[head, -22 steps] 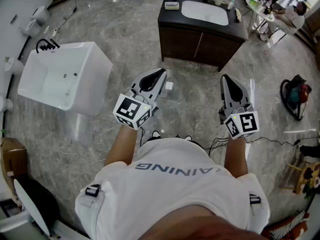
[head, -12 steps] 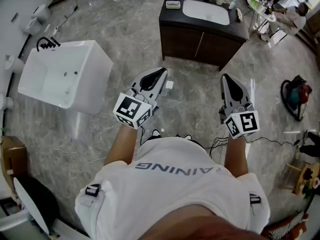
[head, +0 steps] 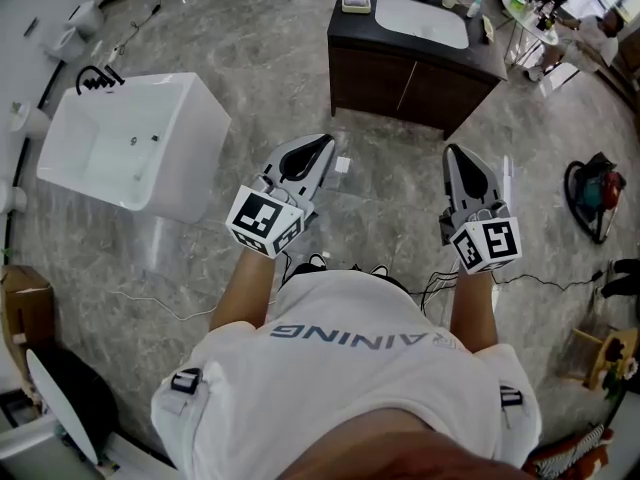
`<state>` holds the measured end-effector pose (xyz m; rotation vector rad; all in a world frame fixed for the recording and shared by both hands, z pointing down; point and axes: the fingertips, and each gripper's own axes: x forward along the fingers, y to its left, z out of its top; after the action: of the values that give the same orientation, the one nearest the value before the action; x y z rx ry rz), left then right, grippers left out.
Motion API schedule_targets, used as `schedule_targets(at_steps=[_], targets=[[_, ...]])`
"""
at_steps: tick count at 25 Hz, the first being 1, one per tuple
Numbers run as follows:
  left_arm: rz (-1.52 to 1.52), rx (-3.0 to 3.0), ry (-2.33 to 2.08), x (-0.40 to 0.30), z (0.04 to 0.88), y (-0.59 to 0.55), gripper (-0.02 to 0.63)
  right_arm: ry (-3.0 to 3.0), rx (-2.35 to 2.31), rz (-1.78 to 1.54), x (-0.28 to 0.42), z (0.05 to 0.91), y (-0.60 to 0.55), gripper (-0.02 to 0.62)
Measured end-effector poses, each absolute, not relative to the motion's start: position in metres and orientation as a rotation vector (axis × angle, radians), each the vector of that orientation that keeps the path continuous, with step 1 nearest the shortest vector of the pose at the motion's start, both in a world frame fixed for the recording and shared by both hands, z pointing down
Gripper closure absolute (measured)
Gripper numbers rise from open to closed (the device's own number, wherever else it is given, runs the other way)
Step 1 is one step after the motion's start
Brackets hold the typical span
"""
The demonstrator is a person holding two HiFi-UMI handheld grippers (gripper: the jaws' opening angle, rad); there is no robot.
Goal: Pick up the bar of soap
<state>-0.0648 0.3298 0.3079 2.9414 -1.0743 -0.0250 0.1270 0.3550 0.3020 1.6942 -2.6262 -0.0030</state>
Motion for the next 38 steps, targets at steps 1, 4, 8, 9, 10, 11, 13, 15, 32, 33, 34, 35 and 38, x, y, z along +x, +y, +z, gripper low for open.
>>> schedule_targets(at_steps=[1,4,8,9,10,11,13,15,32,33,34,35,38], targets=[[-0.027,2.938,-1.079,-0.072,0.309,0.329,0.597,-2.627,1.687,-0.004,0.120,0.303,0.353,0.580],[-0.038,2.928,-1.092,-0.095,0.312,0.323,0.597,-2.637,1.654,-0.026,0.096,0.306,0.347,0.580],[-0.040,2.928,-1.113,-0.128,0.317,0.313,0.597,-2.638,1.644,-0.044,0.067,0.310,0.337,0.580],[-0.038,2.928,-1.117,-0.135,0.318,0.310,0.597,-2.636,1.644,-0.046,0.060,0.312,0.335,0.580],[-0.039,2.927,-1.119,-0.141,0.318,0.308,0.597,-2.632,1.643,-0.046,0.054,0.313,0.333,0.580],[-0.042,2.926,-1.117,-0.147,0.319,0.306,0.597,-2.625,1.644,-0.042,0.048,0.315,0.331,0.580],[-0.044,2.925,-1.107,-0.155,0.320,0.303,0.597,-2.616,1.636,-0.034,0.037,0.317,0.328,0.580],[-0.042,2.922,-1.102,-0.161,0.323,0.300,0.597,-2.622,1.614,-0.038,0.030,0.320,0.325,0.580],[-0.006,2.902,-1.167,-0.127,0.324,0.209,0.597,-2.669,1.605,0.012,0.069,0.326,0.222,0.580],[-0.002,2.905,-1.168,-0.118,0.323,0.201,0.597,-2.674,1.603,0.013,0.076,0.326,0.213,0.580],[0.001,2.907,-1.170,-0.110,0.322,0.193,0.597,-2.681,1.598,0.014,0.085,0.326,0.205,0.580],[0.003,2.909,-1.173,-0.101,0.320,0.186,0.597,-2.686,1.595,0.017,0.093,0.326,0.197,0.580],[0.015,2.909,-1.182,-0.075,0.316,0.168,0.597,-2.692,1.597,0.039,0.118,0.324,0.176,0.580]])
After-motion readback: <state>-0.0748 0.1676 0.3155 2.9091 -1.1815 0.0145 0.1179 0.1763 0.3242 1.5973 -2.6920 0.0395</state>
